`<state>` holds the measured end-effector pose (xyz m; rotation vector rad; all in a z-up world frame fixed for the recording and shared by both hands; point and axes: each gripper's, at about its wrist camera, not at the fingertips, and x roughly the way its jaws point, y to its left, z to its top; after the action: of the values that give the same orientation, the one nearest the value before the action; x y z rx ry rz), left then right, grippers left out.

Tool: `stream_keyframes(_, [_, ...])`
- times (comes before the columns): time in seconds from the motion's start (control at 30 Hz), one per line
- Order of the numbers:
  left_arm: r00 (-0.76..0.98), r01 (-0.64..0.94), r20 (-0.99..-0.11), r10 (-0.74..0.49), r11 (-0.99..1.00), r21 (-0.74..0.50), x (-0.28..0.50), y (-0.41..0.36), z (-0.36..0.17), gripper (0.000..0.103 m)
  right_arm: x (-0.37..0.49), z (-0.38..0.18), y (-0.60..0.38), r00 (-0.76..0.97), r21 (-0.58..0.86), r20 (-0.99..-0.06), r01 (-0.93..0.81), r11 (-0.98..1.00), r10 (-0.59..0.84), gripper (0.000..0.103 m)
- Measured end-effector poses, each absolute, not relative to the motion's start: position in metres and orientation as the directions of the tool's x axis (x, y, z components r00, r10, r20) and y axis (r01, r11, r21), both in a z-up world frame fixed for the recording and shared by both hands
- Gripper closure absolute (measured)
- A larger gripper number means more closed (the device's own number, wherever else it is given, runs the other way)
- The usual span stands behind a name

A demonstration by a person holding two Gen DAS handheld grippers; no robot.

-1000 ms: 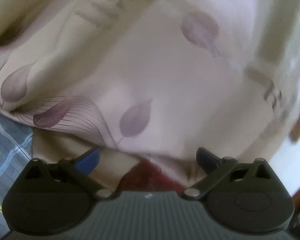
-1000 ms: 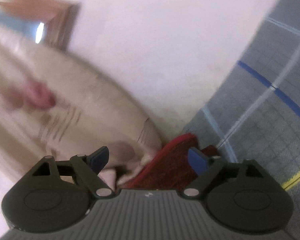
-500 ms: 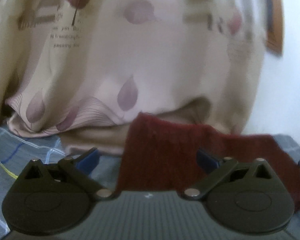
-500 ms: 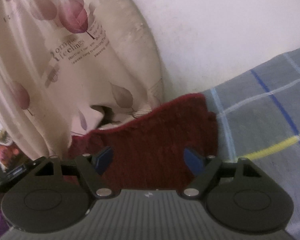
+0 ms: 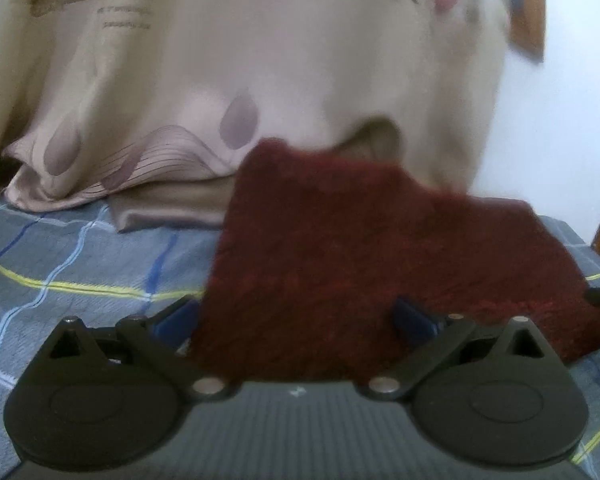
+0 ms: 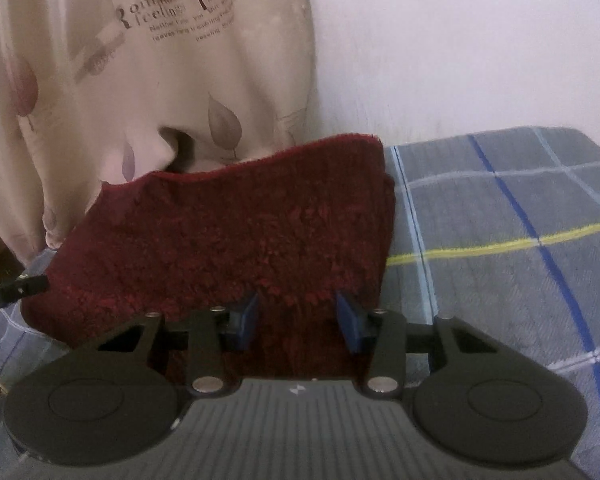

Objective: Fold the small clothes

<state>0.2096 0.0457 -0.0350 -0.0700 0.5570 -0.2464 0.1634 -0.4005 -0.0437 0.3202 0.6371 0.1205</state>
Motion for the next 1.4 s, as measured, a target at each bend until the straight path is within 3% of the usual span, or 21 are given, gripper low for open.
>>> stream_keyframes(0.17, [0.820, 0.221, -0.497, -0.285, 0.958, -0.184, 0.207, 0.062, -0.023, 0.000, 0.165, -0.042, -0.399, 0.785, 0.330, -0.580, -0.017, 0.944, 0.217, 0.056])
stream_keyframes(0.27, [0.802, 0.235, -0.474, -0.364, 0.921, -0.310, 0.213, 0.084, -0.011, 0.000, 0.155, -0.026, -0.397, 0.823, 0.344, -0.518, -0.050, 0.938, 0.234, 0.056])
stream_keyframes(0.43, [0.734, 0.233, -0.491, -0.469, 0.853, -0.467, 0.240, 0.115, -0.011, 0.000, 0.154, -0.006, -0.375, 0.826, 0.292, -0.497, -0.128, 0.948, 0.265, 0.056])
stream_keyframes(0.6, [0.712, 0.244, -0.526, -0.466, 0.866, -0.437, 0.250, 0.117, -0.018, 0.000, 0.162, 0.001, -0.351, 0.817, 0.267, -0.493, -0.185, 0.946, 0.299, 0.056])
stream_keyframes(0.73, [0.701, 0.244, -0.503, -0.506, 0.833, -0.497, 0.254, 0.123, -0.024, 0.000, 0.187, 0.008, -0.334, 0.807, 0.233, -0.506, -0.214, 0.949, 0.306, 0.056])
stream_keyframes(1.03, [0.669, 0.295, -0.505, -0.546, 0.818, -0.493, 0.253, 0.121, -0.030, 0.000, 0.318, 0.018, -0.285, 0.758, 0.305, -0.533, -0.242, 0.921, 0.375, 0.057])
stream_keyframes(1.17, [0.655, 0.327, -0.508, -0.559, 0.816, -0.476, 0.253, 0.121, -0.029, 0.000, 0.367, -0.004, -0.256, 0.714, 0.303, -0.585, -0.248, 0.920, 0.385, 0.057])
stream_keyframes(1.33, [0.644, 0.363, -0.482, -0.594, 0.792, -0.491, 0.251, 0.130, -0.022, 0.000, 0.406, -0.050, -0.230, 0.609, 0.236, -0.731, -0.199, 0.951, 0.309, 0.057])
stream_keyframes(1.4, [0.646, 0.374, -0.470, -0.602, 0.786, -0.492, 0.251, 0.134, -0.019, 0.000, 0.405, -0.054, -0.227, 0.617, 0.211, -0.729, -0.210, 0.955, 0.297, 0.057])
